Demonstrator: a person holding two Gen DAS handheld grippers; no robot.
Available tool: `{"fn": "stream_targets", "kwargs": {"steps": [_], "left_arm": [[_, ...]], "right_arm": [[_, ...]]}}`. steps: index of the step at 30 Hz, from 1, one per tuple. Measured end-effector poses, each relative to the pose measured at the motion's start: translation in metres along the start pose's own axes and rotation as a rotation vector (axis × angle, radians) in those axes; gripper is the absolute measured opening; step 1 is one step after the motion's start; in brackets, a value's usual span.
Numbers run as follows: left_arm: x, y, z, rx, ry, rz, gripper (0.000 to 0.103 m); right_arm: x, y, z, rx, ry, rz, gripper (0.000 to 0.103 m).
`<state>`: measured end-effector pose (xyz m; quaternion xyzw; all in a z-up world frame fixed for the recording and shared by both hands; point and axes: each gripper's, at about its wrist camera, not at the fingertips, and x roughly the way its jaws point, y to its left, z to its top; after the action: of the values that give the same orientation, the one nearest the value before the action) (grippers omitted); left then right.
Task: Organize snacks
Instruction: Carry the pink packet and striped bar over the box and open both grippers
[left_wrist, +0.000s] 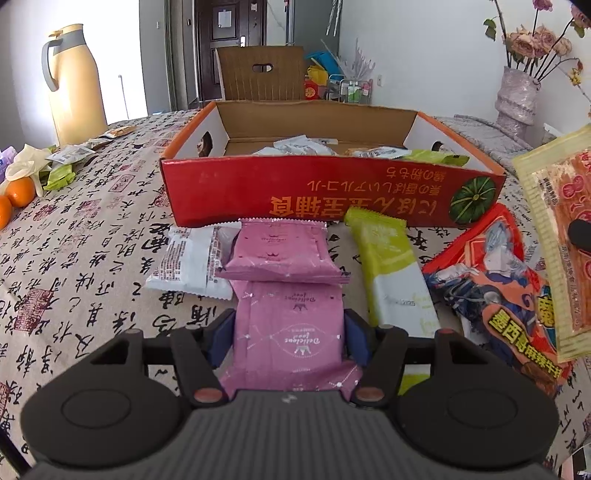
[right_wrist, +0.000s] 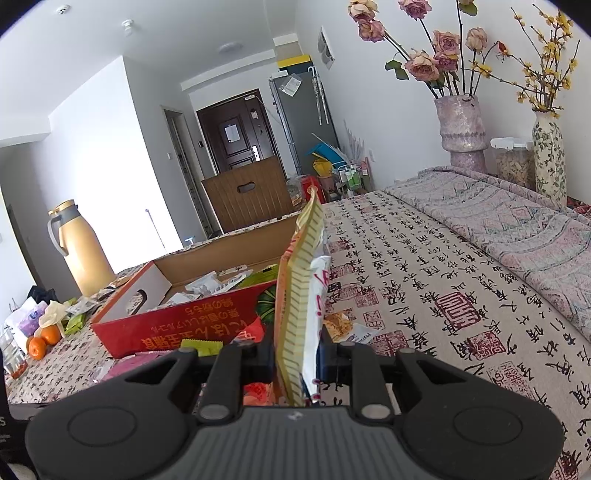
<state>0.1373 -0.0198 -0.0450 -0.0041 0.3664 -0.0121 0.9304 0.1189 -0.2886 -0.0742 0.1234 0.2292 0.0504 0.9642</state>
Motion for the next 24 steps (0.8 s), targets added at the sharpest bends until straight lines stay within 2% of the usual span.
{"fn": "stream_targets", "kwargs": {"steps": [14, 24], "left_arm": [[-0.053, 0.005, 0.001, 0.010, -0.120, -0.045, 0.063], [-0.074, 0.008, 0.020, 0.003, -0.215, -0.044, 0.063]], "right_arm": [[-0.016, 0.012, 0.000, -0.019, -0.025, 0.014, 0.019], [-0.024, 0.027, 0.011, -0.048, -0.053, 0.045, 0.019]]}}
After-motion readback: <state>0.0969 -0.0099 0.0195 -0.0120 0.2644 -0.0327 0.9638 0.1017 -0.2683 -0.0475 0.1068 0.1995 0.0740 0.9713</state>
